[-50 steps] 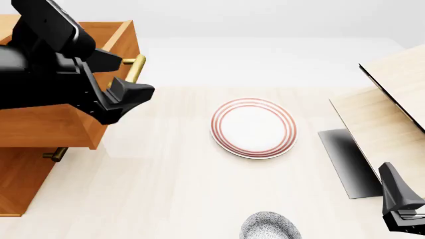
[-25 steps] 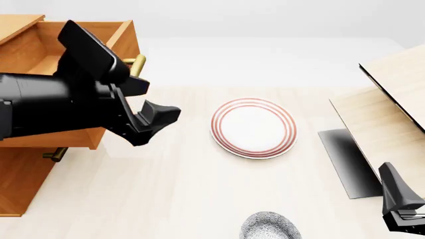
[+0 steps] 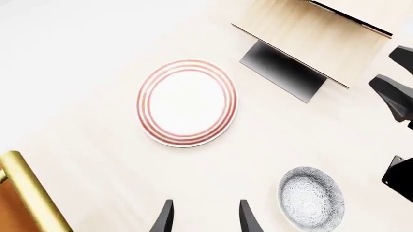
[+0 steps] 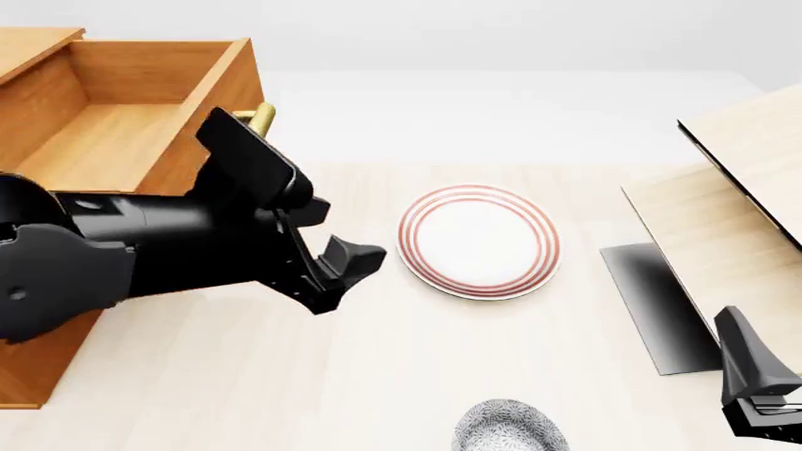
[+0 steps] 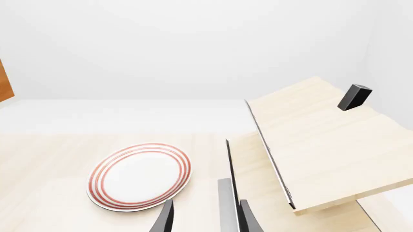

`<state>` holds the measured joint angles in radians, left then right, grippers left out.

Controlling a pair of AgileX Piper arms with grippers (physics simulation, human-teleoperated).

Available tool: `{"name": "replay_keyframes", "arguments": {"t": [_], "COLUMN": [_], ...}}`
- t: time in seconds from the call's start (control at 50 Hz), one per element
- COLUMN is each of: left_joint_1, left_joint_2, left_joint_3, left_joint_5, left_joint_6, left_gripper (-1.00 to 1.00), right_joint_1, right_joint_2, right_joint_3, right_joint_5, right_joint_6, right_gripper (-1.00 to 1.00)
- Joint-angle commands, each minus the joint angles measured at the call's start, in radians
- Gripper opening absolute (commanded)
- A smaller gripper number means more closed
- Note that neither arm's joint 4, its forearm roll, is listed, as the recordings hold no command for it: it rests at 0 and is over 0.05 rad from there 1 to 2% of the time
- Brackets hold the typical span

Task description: Open the top drawer of the cabinet and put the bowl in it.

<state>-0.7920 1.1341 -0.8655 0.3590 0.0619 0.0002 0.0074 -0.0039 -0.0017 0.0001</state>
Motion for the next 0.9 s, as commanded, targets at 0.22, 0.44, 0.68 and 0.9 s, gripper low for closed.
{"name": "replay_keyframes", "arguments": {"t": [0.22,0.44,0.68,0.9], "left_joint_1": [-0.058,-0.084,-0.104,-0.133], "left_joint_2": [0.106,0.168,0.228,0.286], "left_joint_3": [0.036,0.038,0.047,0.035], "left_joint_5": [-0.071,-0.108,-0.154,-0.193], "left_joint_6": [-0.089,-0.097,-0.125,-0.156], "left_gripper": [1.00,1.00,1.00,1.00], "right_joint_1": [0.000,0.000,0.000,0.000], "right_joint_2": [-0.001,-0.001,-0.001,-0.001], "right_joint_3": [0.001,0.001,0.001,0.001], "right_joint_5": [0.000,0.000,0.000,0.000], "right_joint_6": [0.000,0.000,0.000,0.000], "right_gripper": [1.00,1.00,1.00,1.00]}}
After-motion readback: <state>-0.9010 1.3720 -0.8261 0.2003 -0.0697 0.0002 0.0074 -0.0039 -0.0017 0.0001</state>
